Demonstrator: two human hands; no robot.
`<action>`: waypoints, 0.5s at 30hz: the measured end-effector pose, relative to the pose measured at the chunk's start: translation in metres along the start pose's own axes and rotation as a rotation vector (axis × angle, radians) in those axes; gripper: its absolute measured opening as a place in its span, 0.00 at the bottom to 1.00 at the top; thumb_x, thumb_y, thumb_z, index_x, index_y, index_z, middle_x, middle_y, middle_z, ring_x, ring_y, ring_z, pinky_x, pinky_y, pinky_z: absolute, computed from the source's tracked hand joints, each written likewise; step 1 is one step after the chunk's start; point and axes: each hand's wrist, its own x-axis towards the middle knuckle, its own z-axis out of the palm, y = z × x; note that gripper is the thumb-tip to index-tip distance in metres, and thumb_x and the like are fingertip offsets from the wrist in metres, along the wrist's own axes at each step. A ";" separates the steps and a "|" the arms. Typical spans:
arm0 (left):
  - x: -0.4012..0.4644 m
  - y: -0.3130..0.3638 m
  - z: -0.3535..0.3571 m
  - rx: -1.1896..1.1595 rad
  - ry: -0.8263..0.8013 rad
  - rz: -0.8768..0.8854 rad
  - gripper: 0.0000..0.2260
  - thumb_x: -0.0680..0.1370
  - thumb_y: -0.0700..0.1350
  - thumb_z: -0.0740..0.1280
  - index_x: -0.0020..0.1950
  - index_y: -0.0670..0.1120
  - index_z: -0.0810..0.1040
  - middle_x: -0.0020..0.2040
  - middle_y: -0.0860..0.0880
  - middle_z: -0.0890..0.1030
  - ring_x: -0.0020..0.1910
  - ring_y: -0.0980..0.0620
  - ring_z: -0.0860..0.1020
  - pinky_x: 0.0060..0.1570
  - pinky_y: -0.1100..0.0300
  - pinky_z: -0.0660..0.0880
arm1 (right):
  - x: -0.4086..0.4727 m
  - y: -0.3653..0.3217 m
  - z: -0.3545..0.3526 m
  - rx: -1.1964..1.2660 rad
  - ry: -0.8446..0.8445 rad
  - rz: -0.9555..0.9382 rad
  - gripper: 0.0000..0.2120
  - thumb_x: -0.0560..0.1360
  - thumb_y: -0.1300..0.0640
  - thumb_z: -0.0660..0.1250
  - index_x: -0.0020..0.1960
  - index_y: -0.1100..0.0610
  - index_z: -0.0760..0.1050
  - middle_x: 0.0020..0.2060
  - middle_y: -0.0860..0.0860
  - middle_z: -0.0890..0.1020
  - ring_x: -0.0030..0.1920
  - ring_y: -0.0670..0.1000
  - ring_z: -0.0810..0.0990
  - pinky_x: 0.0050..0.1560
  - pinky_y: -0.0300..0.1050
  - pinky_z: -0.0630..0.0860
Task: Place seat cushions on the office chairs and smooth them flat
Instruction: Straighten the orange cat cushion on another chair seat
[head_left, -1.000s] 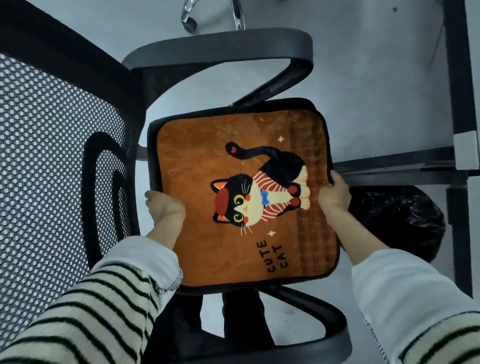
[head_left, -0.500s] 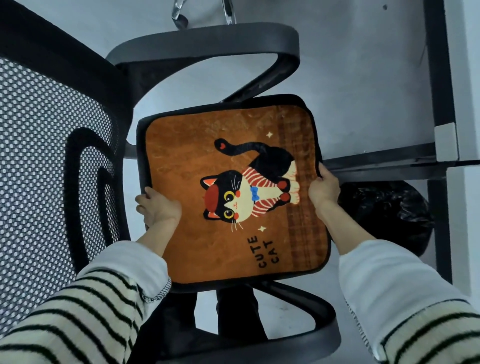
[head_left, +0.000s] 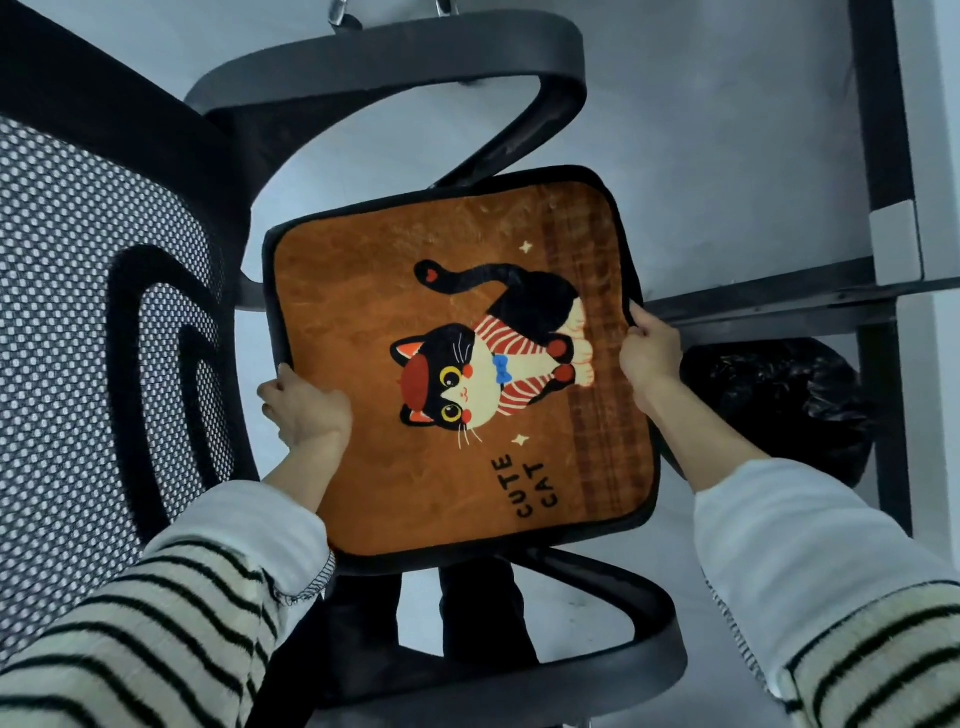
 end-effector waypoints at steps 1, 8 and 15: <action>0.000 0.000 -0.001 -0.003 0.011 0.001 0.27 0.76 0.33 0.56 0.75 0.39 0.57 0.70 0.37 0.60 0.68 0.37 0.62 0.65 0.44 0.64 | 0.002 0.002 0.001 0.005 0.000 0.004 0.24 0.80 0.66 0.50 0.69 0.48 0.71 0.55 0.51 0.81 0.46 0.50 0.80 0.54 0.45 0.79; -0.003 -0.001 0.002 0.035 -0.098 0.029 0.29 0.76 0.37 0.57 0.77 0.42 0.52 0.73 0.38 0.56 0.71 0.38 0.59 0.69 0.45 0.63 | 0.003 0.008 -0.001 -0.037 -0.019 -0.007 0.22 0.81 0.62 0.54 0.73 0.51 0.63 0.64 0.50 0.74 0.61 0.49 0.75 0.67 0.46 0.71; -0.040 -0.019 0.013 0.193 -0.254 0.139 0.33 0.79 0.46 0.59 0.77 0.51 0.41 0.76 0.42 0.35 0.76 0.42 0.39 0.72 0.38 0.48 | -0.038 0.052 -0.007 -0.369 0.061 -0.074 0.25 0.80 0.63 0.56 0.76 0.52 0.58 0.68 0.59 0.66 0.69 0.57 0.66 0.70 0.48 0.62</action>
